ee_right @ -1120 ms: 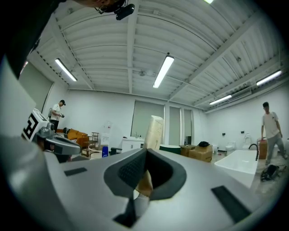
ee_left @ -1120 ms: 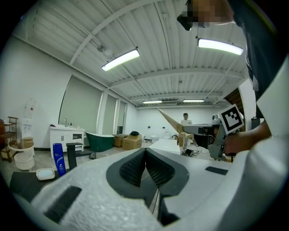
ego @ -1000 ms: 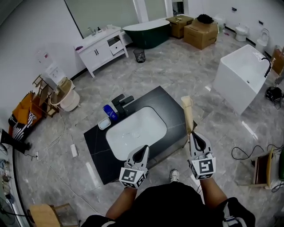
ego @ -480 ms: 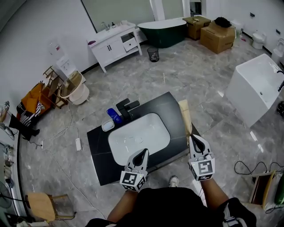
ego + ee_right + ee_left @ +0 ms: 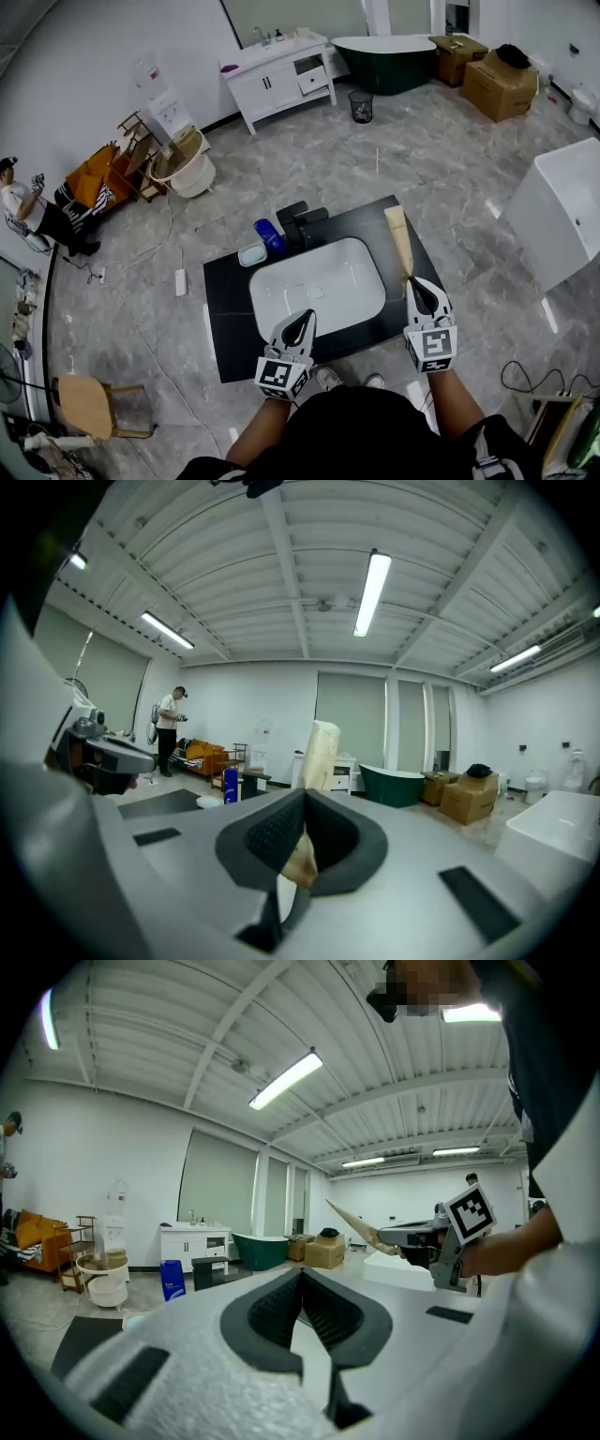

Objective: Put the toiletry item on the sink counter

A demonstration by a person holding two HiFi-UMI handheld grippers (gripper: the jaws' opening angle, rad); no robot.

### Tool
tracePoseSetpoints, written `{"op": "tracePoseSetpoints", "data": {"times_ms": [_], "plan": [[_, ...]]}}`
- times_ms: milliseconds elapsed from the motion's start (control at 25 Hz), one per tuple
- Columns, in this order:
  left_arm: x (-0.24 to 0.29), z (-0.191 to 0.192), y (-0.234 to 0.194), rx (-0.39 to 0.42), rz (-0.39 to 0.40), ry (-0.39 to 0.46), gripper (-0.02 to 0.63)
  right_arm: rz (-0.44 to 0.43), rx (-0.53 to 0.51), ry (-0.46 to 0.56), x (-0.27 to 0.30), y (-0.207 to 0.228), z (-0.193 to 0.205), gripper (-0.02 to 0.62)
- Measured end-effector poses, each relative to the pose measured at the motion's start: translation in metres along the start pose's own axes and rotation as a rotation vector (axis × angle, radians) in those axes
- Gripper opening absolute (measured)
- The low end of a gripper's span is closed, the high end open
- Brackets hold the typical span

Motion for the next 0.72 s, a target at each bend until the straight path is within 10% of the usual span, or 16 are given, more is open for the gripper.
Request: {"op": "tracePoseSetpoints", "data": {"times_ms": [720], "plan": [[-0.002, 0.025, -0.054, -0.051, -0.081, -0.025, 0.009, -0.026, -0.046, -0.244, 0.089, 0.0, 0.066, 0.008]]}}
Point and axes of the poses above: the fingertips, and each gripper's own axes: x forward along the fingers, y to its right, z out of its underside, the point moved 7 cm from there along -x, backward along the fingers, and after that the axes turned 11 degrees about -z, right-handed, at the moved point
